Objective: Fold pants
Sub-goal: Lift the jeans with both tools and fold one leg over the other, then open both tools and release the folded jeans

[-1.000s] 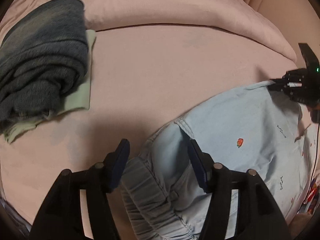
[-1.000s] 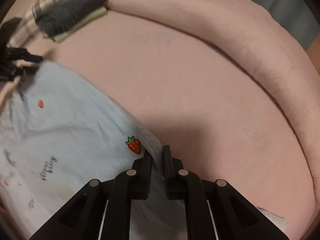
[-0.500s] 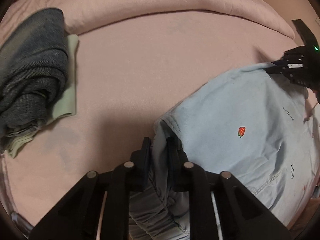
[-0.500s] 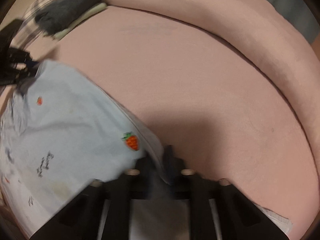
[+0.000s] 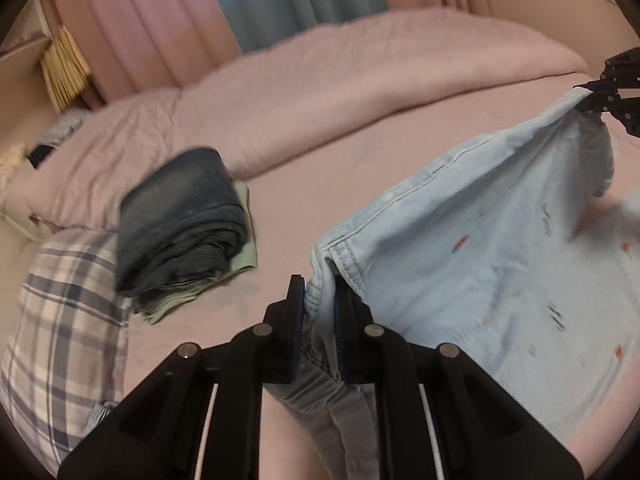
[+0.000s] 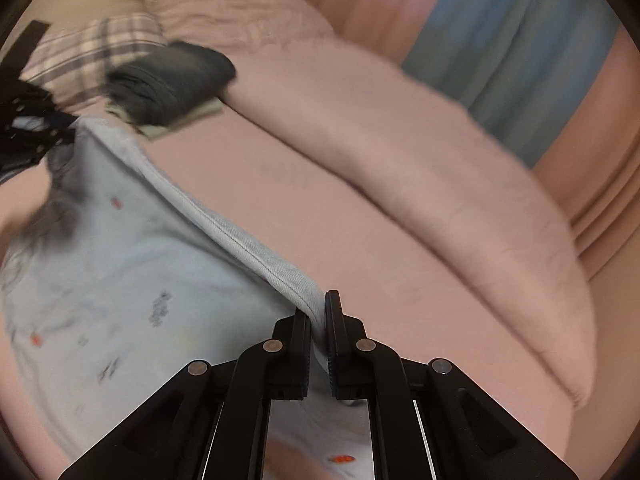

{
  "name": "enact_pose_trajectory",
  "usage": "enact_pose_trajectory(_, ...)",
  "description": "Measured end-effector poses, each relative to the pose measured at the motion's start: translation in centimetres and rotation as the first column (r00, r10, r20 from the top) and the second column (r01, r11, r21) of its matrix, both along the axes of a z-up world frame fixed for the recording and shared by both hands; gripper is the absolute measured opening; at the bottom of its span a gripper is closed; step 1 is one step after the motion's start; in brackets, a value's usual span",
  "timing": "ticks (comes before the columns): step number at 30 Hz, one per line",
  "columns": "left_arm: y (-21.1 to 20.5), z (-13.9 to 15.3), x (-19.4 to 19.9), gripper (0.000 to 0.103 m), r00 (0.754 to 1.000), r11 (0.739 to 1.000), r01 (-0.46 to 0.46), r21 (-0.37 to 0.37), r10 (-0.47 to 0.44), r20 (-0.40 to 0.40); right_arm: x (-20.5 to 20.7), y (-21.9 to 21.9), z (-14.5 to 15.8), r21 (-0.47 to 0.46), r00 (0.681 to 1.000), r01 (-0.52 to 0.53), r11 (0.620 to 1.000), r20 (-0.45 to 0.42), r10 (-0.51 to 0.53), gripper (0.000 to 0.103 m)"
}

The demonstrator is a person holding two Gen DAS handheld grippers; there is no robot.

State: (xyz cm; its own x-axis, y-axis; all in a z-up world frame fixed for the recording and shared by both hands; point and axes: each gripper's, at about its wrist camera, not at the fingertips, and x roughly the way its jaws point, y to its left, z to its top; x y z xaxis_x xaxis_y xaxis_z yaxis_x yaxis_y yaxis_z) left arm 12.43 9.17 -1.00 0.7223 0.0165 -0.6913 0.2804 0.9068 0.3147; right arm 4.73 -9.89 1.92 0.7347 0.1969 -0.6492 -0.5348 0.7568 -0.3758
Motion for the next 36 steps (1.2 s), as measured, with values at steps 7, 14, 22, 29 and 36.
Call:
enact_pose_trajectory(7,0.3,-2.3,-10.0,0.012,0.997,0.999,0.046,0.0,-0.046,0.063,-9.5,-4.1,-0.6,-0.023,0.992,-0.125,0.992,0.008,0.125,0.006)
enact_pose_trajectory(14,-0.1,-10.3,-13.7,0.012,0.997,0.994,0.047,0.096,-0.042,-0.057,-13.9,-4.3,-8.2,-0.083,0.973,-0.197,0.977,-0.136,0.185,0.006)
enact_pose_trajectory(22,-1.1,-13.5,-13.4,0.02,0.998,0.979,0.054,0.199,-0.045,-0.048,-14.8,-5.8,-12.9,-0.114,0.973,-0.14,0.984,-0.2,0.115,0.01)
enact_pose_trajectory(29,0.2,-11.0,-15.7,0.051,0.999,0.994,-0.023,0.11,0.028,-0.044,-13.2,-11.5,-8.8,0.187,0.927,-0.036,0.982,-0.361,0.102,0.053)
enact_pose_trajectory(36,-0.3,-8.0,-16.7,0.054,0.998,0.982,-0.012,-0.19,0.0,-0.064,-6.9,-22.0,-5.2,0.438,0.866,0.39,0.81,-0.474,-0.161,0.061)
